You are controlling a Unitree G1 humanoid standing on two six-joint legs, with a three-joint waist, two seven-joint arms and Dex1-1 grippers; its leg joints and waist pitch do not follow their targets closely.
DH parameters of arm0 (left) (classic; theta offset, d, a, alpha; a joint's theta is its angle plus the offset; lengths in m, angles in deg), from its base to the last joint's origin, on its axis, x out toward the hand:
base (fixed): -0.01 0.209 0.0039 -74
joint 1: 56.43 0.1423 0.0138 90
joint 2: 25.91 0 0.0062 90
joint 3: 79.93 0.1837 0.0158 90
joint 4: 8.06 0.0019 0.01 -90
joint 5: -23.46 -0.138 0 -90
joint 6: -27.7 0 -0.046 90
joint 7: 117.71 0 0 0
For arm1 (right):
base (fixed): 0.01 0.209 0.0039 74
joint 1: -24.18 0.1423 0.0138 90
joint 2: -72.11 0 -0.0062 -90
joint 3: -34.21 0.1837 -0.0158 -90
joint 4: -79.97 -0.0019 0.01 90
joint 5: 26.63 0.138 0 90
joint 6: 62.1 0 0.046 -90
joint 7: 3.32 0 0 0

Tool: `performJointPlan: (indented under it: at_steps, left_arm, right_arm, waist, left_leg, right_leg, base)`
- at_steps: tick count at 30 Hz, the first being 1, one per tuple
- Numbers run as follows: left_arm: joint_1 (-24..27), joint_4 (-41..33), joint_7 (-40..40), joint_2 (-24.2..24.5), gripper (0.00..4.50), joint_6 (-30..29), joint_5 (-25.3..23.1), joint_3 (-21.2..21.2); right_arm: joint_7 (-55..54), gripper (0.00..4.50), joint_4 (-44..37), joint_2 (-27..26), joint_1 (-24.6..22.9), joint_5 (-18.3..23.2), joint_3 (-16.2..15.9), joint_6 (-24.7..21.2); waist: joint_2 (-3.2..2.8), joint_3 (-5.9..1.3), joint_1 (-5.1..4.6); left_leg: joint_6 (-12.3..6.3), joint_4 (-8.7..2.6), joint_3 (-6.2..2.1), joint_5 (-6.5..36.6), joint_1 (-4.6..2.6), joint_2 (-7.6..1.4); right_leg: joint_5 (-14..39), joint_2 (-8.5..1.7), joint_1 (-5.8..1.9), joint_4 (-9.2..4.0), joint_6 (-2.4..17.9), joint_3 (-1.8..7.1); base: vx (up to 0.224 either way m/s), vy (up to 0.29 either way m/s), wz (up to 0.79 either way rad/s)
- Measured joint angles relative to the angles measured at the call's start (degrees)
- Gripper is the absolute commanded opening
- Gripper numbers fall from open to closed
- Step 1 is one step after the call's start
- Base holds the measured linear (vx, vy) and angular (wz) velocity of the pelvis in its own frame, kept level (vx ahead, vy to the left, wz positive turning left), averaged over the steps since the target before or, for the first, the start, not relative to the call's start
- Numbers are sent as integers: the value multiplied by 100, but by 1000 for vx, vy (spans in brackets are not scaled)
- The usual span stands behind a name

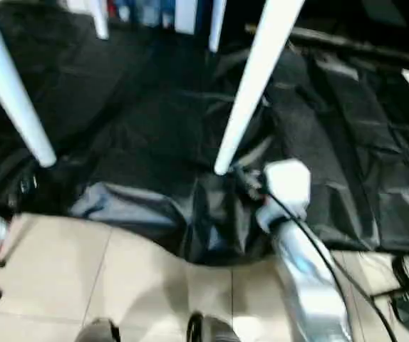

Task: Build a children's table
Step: Flip table

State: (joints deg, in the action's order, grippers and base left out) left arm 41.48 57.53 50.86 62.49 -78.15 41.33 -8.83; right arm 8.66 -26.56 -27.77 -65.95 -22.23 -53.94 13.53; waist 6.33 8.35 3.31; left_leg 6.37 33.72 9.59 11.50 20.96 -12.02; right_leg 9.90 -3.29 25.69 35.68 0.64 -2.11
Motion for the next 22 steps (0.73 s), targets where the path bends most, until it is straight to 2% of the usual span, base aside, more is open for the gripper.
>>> performJointPlan:
  at_steps: [3, 6, 9, 12, 17, 22]
  left_arm:
    - [278, -245, 23, -144, 368, -35, -60, 273]
    - [405, -285, 344, -305, 368, 16, -626, 855]
    - [372, -262, 472, -448, 368, 107, -852, 1072]
    - [309, -174, 418, -443, 368, 239, -904, 1150]
    - [255, -150, 416, -434, 368, 349, -892, 1147]
    - [-7, 83, 478, -491, 368, 507, -978, 1134]
  right_arm:
    - [133, 390, -78, 115, -125, 86, 14, -242]
    - [253, 390, -57, 285, -112, 74, -55, -796]
    - [236, 390, -10, 239, -11, 219, 4, -1137]
    - [136, 390, -10, 118, 10, 343, 53, -1175]
    - [398, 390, -14, 280, -32, 396, -44, -1092]
    - [475, 390, -16, 289, 89, 456, -48, -1050]
  waist:
    - [-61, -30, 27]
    - [-136, -55, 36]
    - [-181, -85, 35]
    - [-226, -161, 32]
    - [-248, -339, 49]
    - [-254, -439, 100]
  left_leg:
    - [0, 13, -5, 0, 3, 1]
    - [-1, 17, -20, 0, -15, 5]
    - [-1, 16, -60, 0, 0, 7]
    - [2, 20, -75, -4, 1, 13]
    - [2, 39, -75, -5, 4, 12]
    - [2, 58, -73, -5, 4, 12]
  right_leg:
    - [-14, 0, -5, -2, -9, 2]
    - [-13, -1, -64, -11, -16, -5]
    - [-15, 6, -70, -36, -19, -28]
    - [-19, 6, -80, -37, -25, -27]
    - [-37, 6, -93, -38, -34, -25]
    - [-39, 6, -99, -40, -38, -21]
  base:
    - [0, 0, 0]
    - [-20, -1, 1]
    - [0, 0, 0]
    - [0, 0, 0]
    - [0, 0, 0]
    - [0, 0, 0]
